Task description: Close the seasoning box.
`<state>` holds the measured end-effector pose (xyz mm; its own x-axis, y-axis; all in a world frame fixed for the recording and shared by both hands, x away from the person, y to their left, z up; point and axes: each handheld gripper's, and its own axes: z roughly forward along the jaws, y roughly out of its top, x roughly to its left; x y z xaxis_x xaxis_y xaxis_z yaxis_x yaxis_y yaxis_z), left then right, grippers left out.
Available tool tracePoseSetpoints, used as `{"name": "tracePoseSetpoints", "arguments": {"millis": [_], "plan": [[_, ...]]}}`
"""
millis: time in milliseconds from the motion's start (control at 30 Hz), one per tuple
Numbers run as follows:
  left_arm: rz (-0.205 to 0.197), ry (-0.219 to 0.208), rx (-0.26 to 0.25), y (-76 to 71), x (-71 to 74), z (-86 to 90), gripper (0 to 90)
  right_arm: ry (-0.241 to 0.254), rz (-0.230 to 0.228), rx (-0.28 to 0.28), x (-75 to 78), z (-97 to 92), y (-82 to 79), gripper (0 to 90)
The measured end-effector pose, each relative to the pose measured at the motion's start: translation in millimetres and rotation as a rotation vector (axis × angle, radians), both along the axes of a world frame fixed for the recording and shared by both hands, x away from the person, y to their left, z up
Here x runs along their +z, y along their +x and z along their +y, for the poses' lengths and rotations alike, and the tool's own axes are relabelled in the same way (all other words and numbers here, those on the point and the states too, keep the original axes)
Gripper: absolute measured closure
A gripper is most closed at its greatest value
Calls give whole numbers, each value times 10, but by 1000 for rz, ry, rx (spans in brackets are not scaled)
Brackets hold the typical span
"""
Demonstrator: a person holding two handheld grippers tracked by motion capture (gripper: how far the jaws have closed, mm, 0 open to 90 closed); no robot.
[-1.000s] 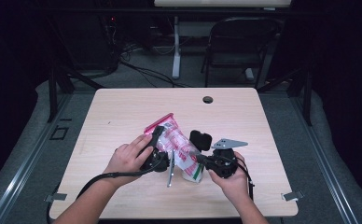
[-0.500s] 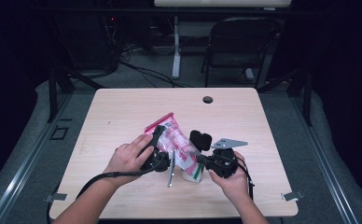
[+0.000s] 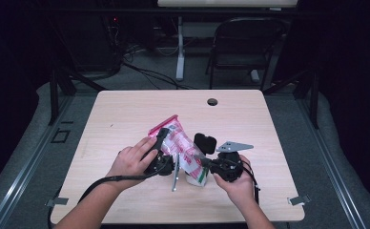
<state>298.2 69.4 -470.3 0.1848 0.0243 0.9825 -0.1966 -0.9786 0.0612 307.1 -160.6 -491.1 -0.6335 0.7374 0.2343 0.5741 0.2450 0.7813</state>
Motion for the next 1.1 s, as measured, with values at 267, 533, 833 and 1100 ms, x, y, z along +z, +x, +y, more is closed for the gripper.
{"name": "tracePoseSetpoints", "arguments": {"millis": [267, 533, 833, 1100], "plan": [[-5, 3, -8, -10, -6, -12, 637, 1, 4, -4, -12, -1, 0, 900], [-9, 19, -12, -16, -13, -14, 640, -4, 4, -2, -27, 3, 1, 900], [-10, 36, -9, -37, -34, -13, 652, -10, 4, -5, -37, 12, -2, 900], [-18, 45, -14, -61, -22, -16, 662, -10, 10, -2, -39, 17, -6, 900]]}}
